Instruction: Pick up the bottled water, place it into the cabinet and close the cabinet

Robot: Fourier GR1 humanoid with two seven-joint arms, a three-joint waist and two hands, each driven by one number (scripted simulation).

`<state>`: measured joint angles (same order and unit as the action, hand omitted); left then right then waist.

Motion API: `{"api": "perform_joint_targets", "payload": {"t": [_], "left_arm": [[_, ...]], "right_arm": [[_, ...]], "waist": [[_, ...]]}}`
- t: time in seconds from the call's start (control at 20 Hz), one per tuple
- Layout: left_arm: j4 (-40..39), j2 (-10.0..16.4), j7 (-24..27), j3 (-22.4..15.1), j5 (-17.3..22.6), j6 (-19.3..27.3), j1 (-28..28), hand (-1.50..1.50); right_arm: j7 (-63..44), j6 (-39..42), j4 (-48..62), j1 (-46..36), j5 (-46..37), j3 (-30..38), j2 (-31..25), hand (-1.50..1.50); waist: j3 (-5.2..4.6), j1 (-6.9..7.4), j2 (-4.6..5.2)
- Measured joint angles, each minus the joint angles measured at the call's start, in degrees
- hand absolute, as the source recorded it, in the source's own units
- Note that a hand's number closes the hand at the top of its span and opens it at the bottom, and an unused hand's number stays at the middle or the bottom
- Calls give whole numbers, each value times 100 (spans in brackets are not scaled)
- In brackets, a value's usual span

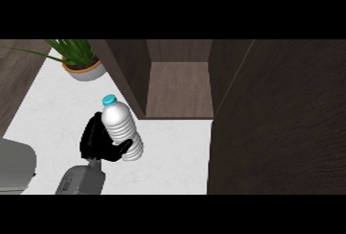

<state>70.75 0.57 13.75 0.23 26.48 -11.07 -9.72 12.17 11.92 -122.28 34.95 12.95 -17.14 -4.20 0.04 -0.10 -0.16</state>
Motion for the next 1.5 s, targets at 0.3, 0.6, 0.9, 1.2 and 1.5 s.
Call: {"api": "perform_joint_targets", "payload": {"t": [0.3,0.6,0.9,1.2,1.5], "left_arm": [[561,-43,-436,-726,-3,1348,-587,150],[269,-39,-514,-1164,-123,2255,-1318,150],[-41,-30,-218,-1399,-469,3076,-1525,150],[-237,17,-242,-1655,-825,3973,-1681,150],[-370,32,-410,-1766,-1133,4628,-1793,150]], "right_arm": [[-87,-87,27,-128,-21,-40,2,-150],[-330,-253,-46,-345,5,-71,39,-150],[-335,-202,-46,-365,102,-52,-14,-150],[-154,-109,85,-294,72,-101,-43,-150],[-158,-59,155,-364,121,-97,-66,-150]], "waist": [[-2,-25,5],[-8,-36,12],[-16,-35,-36],[-5,-68,-65],[10,-124,-77]]}}
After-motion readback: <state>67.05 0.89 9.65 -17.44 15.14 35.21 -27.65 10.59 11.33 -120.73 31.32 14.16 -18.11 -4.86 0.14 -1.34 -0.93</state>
